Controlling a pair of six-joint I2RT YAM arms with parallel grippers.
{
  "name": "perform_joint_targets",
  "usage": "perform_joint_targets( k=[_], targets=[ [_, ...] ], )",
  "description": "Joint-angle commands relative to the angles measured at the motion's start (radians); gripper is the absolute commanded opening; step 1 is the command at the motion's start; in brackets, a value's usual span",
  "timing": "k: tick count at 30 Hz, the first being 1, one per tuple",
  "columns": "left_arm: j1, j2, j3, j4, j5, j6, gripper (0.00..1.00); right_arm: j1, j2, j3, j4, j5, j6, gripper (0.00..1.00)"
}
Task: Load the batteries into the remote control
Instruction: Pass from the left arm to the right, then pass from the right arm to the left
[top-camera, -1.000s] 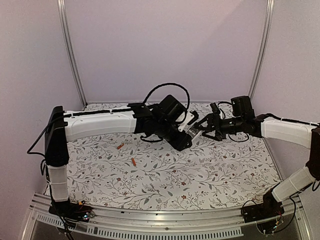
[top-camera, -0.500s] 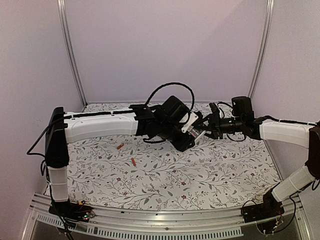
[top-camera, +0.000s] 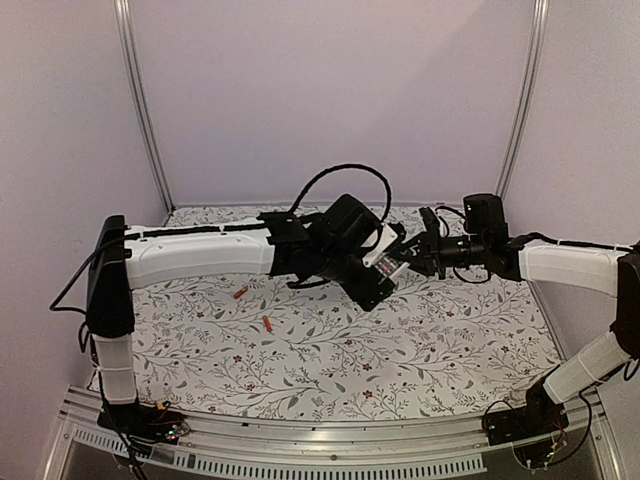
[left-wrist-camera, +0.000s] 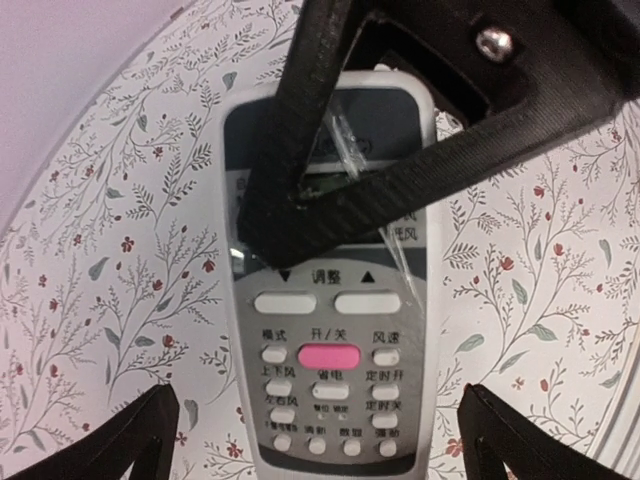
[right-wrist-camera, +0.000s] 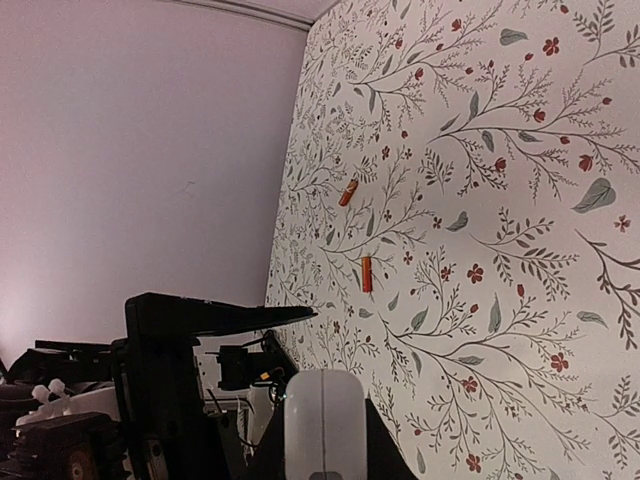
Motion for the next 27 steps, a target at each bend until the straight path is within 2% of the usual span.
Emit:
perform_joint_targets(
  k=[1,5,10,17,27],
  targets=[
    [-0.079,-0.096,-0.085,0.064,-0.190,0.120,0.99,0.003,-0.010,-0.004,0.008,0.023,0.032,0.04],
    [-0.174,-0.119,-0.181,0.158,-0.451,0.267,1.00,0.004,-0.020,-0.014,0.010,0.047,0.063,0.04],
    [-0.245,-0.089,-0.219,0.233,-0.639,0.424,1.00,0.003,-0.069,-0.034,0.008,0.073,0.107,0.04],
    [-0.273,-0.021,-0.183,0.322,-0.763,0.567,0.95,0.003,-0.106,-0.062,0.026,0.065,0.182,0.04],
    [-0.277,0.061,-0.141,0.412,-0.838,0.720,0.81,0.009,-0.129,-0.114,0.103,0.044,0.286,0.04]
  ],
)
